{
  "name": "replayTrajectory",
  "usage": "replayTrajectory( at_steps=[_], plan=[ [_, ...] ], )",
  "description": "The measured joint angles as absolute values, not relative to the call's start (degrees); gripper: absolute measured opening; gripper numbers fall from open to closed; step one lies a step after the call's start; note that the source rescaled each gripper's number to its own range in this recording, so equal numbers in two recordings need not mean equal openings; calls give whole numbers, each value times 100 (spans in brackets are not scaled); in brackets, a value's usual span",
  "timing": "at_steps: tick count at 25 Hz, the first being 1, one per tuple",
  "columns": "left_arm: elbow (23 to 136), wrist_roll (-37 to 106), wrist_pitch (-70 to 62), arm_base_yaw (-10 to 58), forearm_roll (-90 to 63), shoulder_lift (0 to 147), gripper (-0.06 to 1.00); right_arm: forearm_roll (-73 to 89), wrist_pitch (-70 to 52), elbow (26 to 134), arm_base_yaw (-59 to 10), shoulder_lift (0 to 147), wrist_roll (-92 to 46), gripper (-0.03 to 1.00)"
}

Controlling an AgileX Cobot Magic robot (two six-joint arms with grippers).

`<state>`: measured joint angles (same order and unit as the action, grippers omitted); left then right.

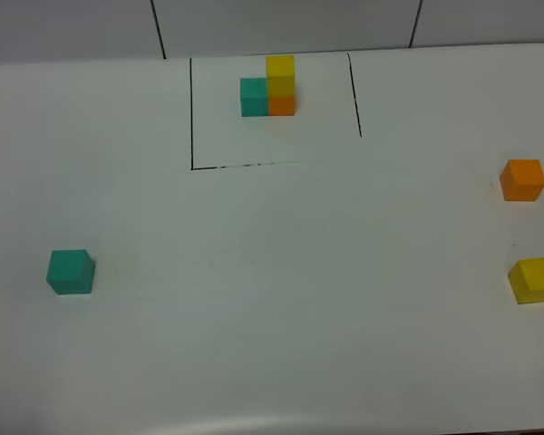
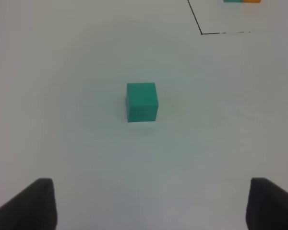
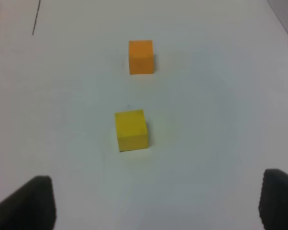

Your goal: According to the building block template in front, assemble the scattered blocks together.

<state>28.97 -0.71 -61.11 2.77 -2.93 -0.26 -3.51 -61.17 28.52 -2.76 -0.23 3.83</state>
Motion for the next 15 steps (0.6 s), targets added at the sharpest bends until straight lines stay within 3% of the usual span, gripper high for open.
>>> replayTrajectory(
  at_steps=[15],
  plan=[
    [2897,-71,-6111,277,-293,-26,70,-351,-6117,2852,-276,-23,383,72]
  ],
)
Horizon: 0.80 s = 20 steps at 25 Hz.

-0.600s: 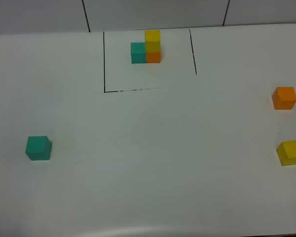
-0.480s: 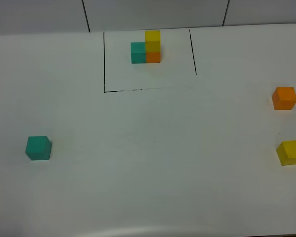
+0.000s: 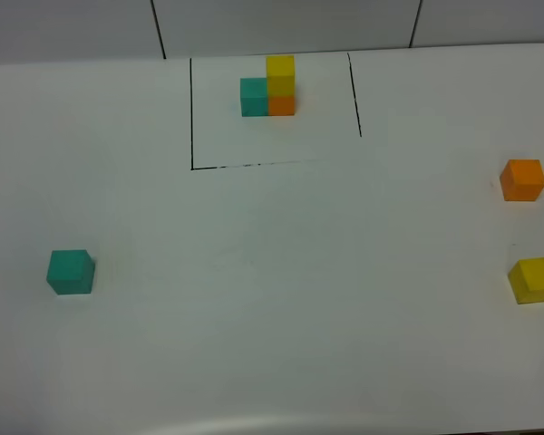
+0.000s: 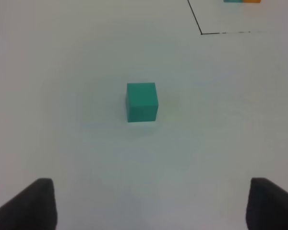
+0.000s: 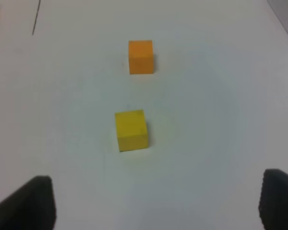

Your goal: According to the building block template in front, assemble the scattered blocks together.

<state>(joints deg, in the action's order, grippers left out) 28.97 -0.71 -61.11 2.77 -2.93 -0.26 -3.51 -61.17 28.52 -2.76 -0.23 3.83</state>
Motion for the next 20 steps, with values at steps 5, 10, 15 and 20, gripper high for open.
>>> replayTrajectory(
  at_steps=[5,10,15,20],
  plan=[
    [2897,72,-6111,277,-164,-26,70,-351,-6117,2852,-276,-23,383,72],
    [2897,97,-6111,277,-161,-26,70,-351,-6117,2852,-276,-23,383,72],
    [2897,97,-6111,277,-161,-26,70,-351,-6117,2852,-276,-23,383,72],
    [2897,97,-6111,277,-159,-19,70,-351,-6117,2852,-276,-23,383,72]
  ],
)
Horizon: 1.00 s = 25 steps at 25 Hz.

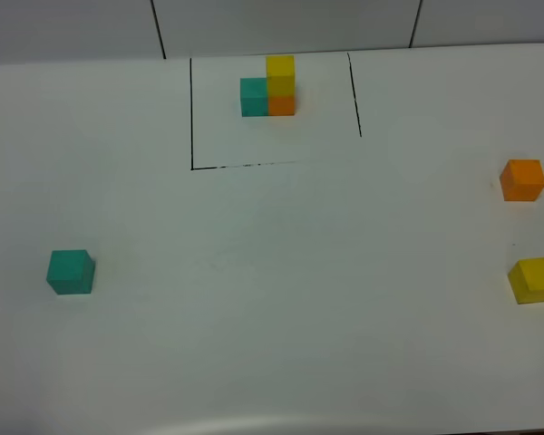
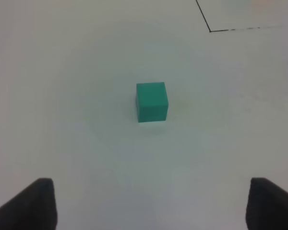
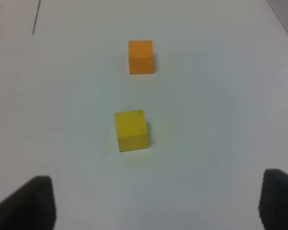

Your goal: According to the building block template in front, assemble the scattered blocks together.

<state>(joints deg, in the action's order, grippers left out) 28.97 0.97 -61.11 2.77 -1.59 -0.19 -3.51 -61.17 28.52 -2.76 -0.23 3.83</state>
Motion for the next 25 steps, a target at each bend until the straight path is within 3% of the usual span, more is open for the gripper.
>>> replayTrajectory(
  at_steps=[3,11,19,25],
  plan=[
    [2897,97,-6111,277,-154,126,74,-351,-6117,2852,-276,-23,383,72],
    [3159,97,-5350,277,-182,1535,98,-351,-6117,2852,-276,-23,383,72],
    [3610,97,-4105,277,-275,3693,100,-351,-6117,2852,-276,-23,383,72],
    [4171,97,-3989,277,-353,5740,100,-351,-6117,2852,-276,-23,383,72]
  ],
)
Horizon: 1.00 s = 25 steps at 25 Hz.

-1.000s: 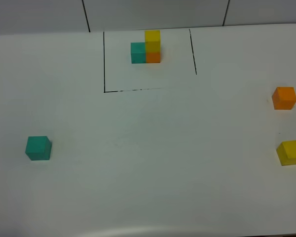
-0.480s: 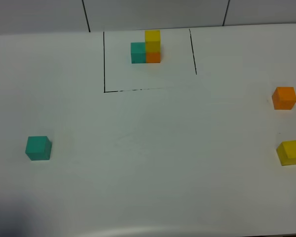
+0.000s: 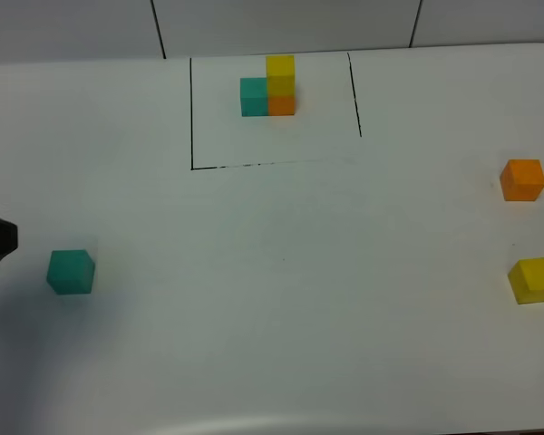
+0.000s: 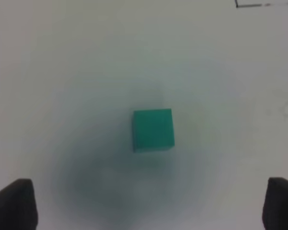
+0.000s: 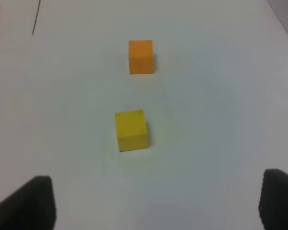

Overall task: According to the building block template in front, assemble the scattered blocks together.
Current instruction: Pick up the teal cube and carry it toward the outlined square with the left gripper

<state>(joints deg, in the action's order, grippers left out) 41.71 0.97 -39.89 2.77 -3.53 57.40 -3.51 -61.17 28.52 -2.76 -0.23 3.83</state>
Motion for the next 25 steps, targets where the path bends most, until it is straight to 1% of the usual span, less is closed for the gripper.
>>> replayTrajectory(
  at_steps=[4,9,14,19,25],
  plan=[
    [4727,97,-4194,351,-400,7072,100,-351,-6117,2852,-276,-23,383,72],
    [5409,-54,-4527,752,-310,8315,100,-351,-6117,2852,-276,-23,383,72],
    [5614,-812,-4614,853,174,8983,100,-351,-6117,2852,-276,-23,383,72],
    [5627,-926,-4629,853,317,9401,100,-351,-6117,2852,-276,-23,383,72],
    [5627,-939,-4336,853,311,9930,100,-351,-6117,2852,-276,-23,383,72]
  ],
)
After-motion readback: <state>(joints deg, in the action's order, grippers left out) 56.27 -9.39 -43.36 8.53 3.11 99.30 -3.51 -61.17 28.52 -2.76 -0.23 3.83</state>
